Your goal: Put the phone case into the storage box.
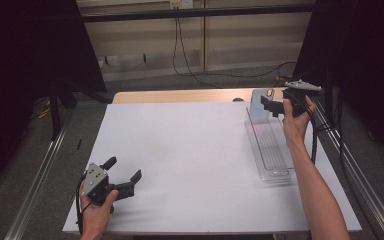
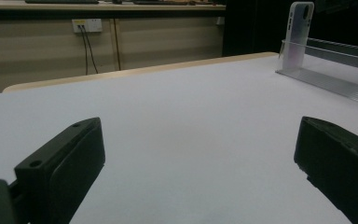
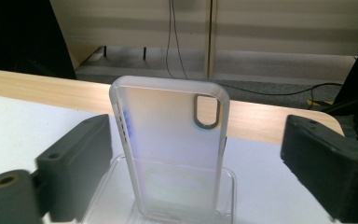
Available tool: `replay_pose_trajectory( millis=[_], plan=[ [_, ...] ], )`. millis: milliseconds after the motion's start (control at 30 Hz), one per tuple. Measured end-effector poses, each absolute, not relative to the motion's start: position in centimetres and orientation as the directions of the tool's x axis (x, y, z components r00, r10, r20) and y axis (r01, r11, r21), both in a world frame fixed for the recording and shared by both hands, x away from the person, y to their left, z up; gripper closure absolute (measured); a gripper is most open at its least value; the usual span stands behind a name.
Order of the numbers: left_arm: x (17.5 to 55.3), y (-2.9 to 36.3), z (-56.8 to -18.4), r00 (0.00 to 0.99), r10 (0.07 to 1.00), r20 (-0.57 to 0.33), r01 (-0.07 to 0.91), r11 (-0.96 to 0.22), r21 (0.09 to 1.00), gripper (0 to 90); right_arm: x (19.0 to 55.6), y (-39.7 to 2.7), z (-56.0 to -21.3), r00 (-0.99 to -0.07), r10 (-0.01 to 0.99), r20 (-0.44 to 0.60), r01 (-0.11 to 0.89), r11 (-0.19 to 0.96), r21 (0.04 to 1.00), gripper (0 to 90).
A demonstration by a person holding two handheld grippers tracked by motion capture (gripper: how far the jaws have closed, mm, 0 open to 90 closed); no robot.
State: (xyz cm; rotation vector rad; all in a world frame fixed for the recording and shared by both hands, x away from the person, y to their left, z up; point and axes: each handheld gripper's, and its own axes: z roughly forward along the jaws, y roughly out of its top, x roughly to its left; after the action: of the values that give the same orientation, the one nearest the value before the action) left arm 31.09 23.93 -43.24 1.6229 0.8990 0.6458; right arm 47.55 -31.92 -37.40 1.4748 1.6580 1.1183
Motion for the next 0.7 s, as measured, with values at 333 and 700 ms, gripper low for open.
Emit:
replay_pose_trajectory(
  millis=[333,700],
  plan=[
    [30.8,24.2,-43.0,0.568,0.822,-0.038,0.204,-0.096,0.974,2.0,46.2,-31.4,-37.7,-0.108,0.993,0.045,0.380,-0.001,0.925,12.0],
    [30.8,24.5,-42.9,0.564,0.825,-0.039,0.195,-0.087,0.977,2.0,44.6,-31.4,-37.3,-0.120,0.992,0.025,0.365,0.021,0.931,8.6]
  ],
)
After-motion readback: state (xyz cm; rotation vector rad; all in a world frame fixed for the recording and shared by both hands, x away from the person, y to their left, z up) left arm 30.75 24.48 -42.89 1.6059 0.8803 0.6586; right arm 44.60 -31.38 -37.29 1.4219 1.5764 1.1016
